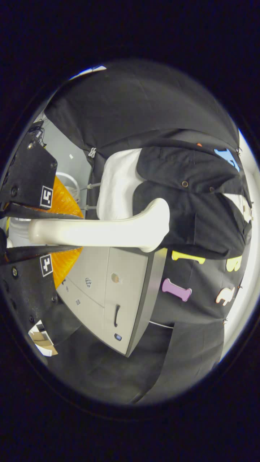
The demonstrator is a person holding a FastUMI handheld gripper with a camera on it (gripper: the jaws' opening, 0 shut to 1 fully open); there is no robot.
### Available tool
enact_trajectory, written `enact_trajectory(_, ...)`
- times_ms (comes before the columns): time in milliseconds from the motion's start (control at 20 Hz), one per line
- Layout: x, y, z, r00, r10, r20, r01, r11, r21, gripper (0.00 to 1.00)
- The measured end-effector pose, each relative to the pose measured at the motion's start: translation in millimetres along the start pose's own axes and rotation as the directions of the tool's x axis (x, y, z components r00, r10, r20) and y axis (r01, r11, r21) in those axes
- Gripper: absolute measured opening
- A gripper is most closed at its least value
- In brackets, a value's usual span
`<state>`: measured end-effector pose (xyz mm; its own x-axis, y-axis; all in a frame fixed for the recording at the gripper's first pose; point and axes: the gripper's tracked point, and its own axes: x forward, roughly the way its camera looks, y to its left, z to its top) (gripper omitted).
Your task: Iron the clothes twice with a garment steamer, once on the left side and once on the right side.
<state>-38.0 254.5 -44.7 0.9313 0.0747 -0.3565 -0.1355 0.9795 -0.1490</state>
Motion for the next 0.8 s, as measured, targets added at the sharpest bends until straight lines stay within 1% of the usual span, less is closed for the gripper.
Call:
enact_trajectory(200,-13,-53,-17,0.999,0.017,-0.031,-0.018,1.000,-0.006,0.33)
enact_trajectory(500,-22,-135,-30,0.999,0.006,-0.032,-0.005,1.000,0.010,0.33)
enact_trajectory(800,-30,-190,-41,0.999,0.000,-0.035,0.002,0.998,0.058,0.33)
